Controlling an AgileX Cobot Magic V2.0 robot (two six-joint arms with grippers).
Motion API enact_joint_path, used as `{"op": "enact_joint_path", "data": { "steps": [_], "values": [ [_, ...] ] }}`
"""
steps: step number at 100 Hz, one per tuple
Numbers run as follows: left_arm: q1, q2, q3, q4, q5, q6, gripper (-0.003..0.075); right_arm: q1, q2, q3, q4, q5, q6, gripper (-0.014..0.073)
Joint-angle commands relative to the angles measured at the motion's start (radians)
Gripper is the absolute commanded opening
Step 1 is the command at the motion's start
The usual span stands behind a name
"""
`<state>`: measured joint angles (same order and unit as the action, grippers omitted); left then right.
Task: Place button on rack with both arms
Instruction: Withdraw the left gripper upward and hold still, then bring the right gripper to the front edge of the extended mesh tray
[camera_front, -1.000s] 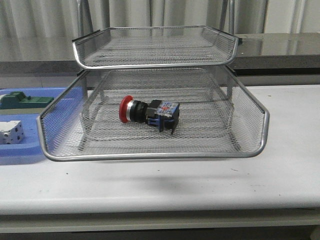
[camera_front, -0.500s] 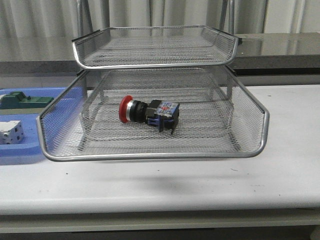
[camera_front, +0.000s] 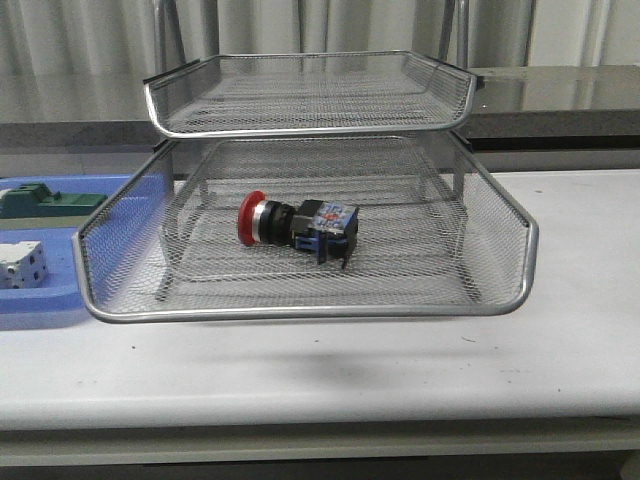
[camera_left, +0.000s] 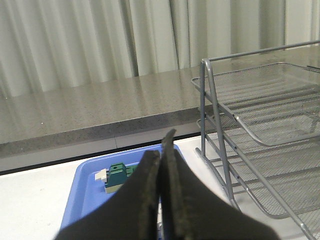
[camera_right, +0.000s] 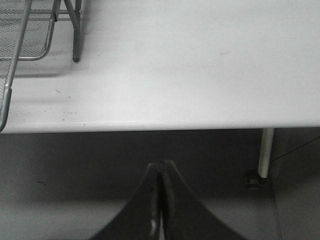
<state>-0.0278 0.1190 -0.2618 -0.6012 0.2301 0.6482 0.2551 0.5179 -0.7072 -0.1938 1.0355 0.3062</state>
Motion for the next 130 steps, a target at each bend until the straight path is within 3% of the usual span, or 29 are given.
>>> {"op": "enact_joint_path", "data": {
  "steps": [1, 48, 70, 107, 130],
  "values": [
    [0.003, 0.008, -0.025, -0.017, -0.070, -0.010, -0.0020, 0.001, 0.007, -0.033, -0.028, -0.048, 0.000, -0.0071],
    [0.003, 0.008, -0.025, -0.017, -0.070, -0.010, -0.0020, 0.001, 0.013, -0.033, 0.000, -0.162, 0.000, -0.0071],
    [0.003, 0.008, -0.025, -0.017, -0.070, -0.010, -0.0020, 0.001, 0.114, -0.033, 0.149, -0.214, -0.008, -0.0071],
    [0.003, 0.008, -0.020, -0.017, -0.070, -0.010, -0.0020, 0.003, 0.445, -0.033, 0.524, -0.266, -0.361, -0.0069],
    [0.003, 0.008, -0.020, -0.017, -0.070, -0.010, -0.0020, 0.093, 0.568, -0.033, 0.590, -0.276, -0.490, -0.0069]
  ]
}}
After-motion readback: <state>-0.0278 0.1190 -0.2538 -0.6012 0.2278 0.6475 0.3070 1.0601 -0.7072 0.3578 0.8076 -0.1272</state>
